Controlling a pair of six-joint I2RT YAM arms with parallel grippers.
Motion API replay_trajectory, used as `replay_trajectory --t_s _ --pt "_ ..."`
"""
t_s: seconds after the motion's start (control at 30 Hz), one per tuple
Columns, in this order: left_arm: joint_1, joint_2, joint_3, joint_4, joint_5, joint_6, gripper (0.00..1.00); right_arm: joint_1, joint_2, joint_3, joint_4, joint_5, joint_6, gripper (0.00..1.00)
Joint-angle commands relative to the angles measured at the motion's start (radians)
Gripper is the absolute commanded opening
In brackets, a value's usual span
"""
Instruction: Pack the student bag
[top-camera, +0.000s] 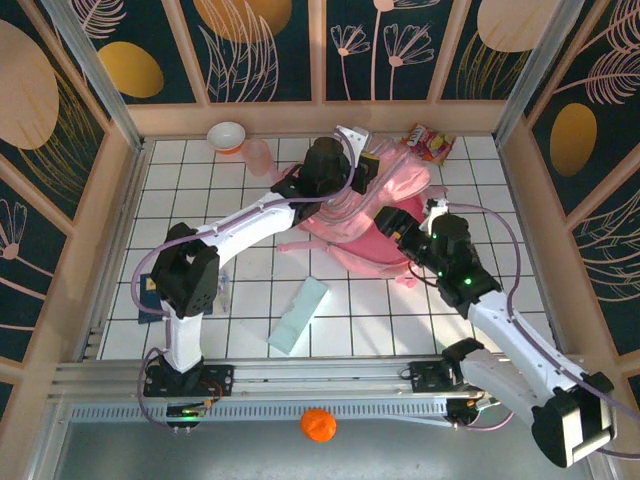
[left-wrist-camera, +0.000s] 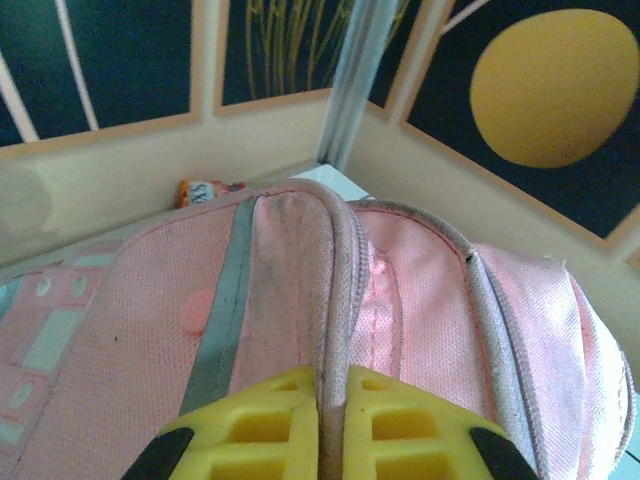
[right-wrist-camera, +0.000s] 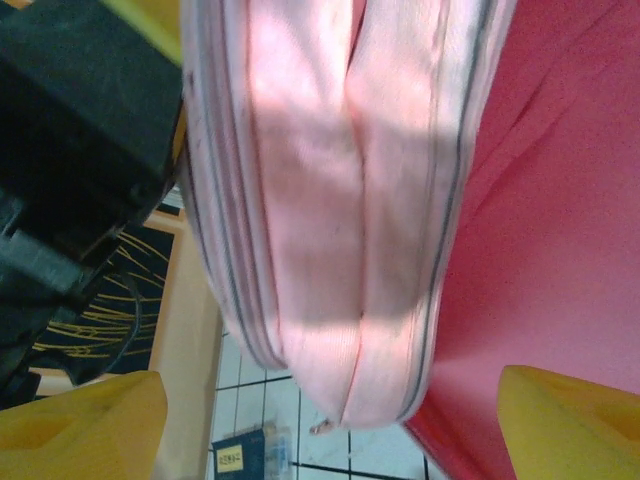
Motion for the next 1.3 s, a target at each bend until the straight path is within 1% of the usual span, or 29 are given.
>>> replay_trajectory --t_s 0.0,0.03,0.13,0.27,0.33,0.47,0.5,0.53,0.57,0.6,0.63,0.7,0.73,0.77,0.83,0.93,1.03,1.1,1.17,1.27 --pt "-0.004 -0.083 0.020 0.188 0.139 0.022 0.00 -0.025 0.069 -0.002 0.179 -0.110 0.007 0.86" --pt "-0.005 -0.082 0.022 0.183 0.150 0.019 0.00 -0.027 0.094 0.007 0.208 -0.129 0.003 0.89" --pt "-0.004 -0.080 0.024 0.172 0.178 0.011 0.00 -0.029 0.172 0.039 0.277 -0.181 -0.005 0.90" --pt "-0.003 -0.087 0.016 0.161 0.196 0.002 0.00 -0.034 0.221 0.050 0.304 -0.150 0.007 0.88" --pt "-0.003 -0.088 0.010 0.157 0.198 -0.005 0.00 -0.043 0.241 0.043 0.330 -0.147 0.022 0.81" --pt "-0.003 -0.081 0.005 0.168 0.211 -0.048 0.00 -0.042 0.288 0.033 0.405 -0.166 0.062 0.77" --pt "-0.003 -0.076 0.005 0.174 0.223 -0.062 0.00 -0.042 0.298 0.032 0.405 -0.164 0.069 0.68" --pt "-0.003 -0.073 0.007 0.176 0.234 -0.071 0.00 -0.043 0.303 0.032 0.399 -0.157 0.070 0.57" --pt "-0.002 -0.073 0.008 0.174 0.235 -0.074 0.01 -0.045 0.305 0.032 0.387 -0.147 0.070 0.49" --pt "0.000 -0.074 0.010 0.169 0.225 -0.071 0.09 -0.046 0.300 0.032 0.376 -0.135 0.068 0.43" --pt "0.006 -0.078 0.007 0.162 0.209 -0.073 0.20 -0.049 0.292 0.031 0.374 -0.127 0.066 0.34" --pt "0.030 -0.094 -0.010 0.156 0.198 -0.089 0.36 -0.057 0.278 0.029 0.385 -0.127 0.062 0.16" --pt "0.044 -0.111 -0.030 0.159 0.197 -0.097 0.45 -0.060 0.269 0.034 0.386 -0.129 0.058 0.12" --pt "0.056 -0.131 -0.055 0.161 0.198 -0.093 0.49 -0.061 0.264 0.042 0.379 -0.133 0.050 0.11" --pt "0.074 -0.195 -0.133 0.160 0.203 -0.035 0.54 -0.066 0.261 0.075 0.342 -0.145 0.025 0.08" --pt "0.083 -0.320 -0.269 0.161 0.166 0.089 0.60 -0.075 0.261 0.114 0.309 -0.174 -0.006 0.05" --pt "0.083 -0.451 -0.447 0.191 0.123 0.209 0.63 -0.086 0.265 0.155 0.302 -0.215 -0.026 0.00" --pt "0.083 -0.530 -0.570 0.194 0.133 0.317 0.64 -0.090 0.269 0.189 0.284 -0.226 -0.034 0.00" --pt "0.083 -0.579 -0.655 0.161 0.152 0.405 0.64 -0.091 0.274 0.228 0.270 -0.241 -0.041 0.00" --pt "0.083 -0.610 -0.770 0.108 0.212 0.530 0.65 -0.091 0.282 0.294 0.244 -0.264 -0.051 0.00"
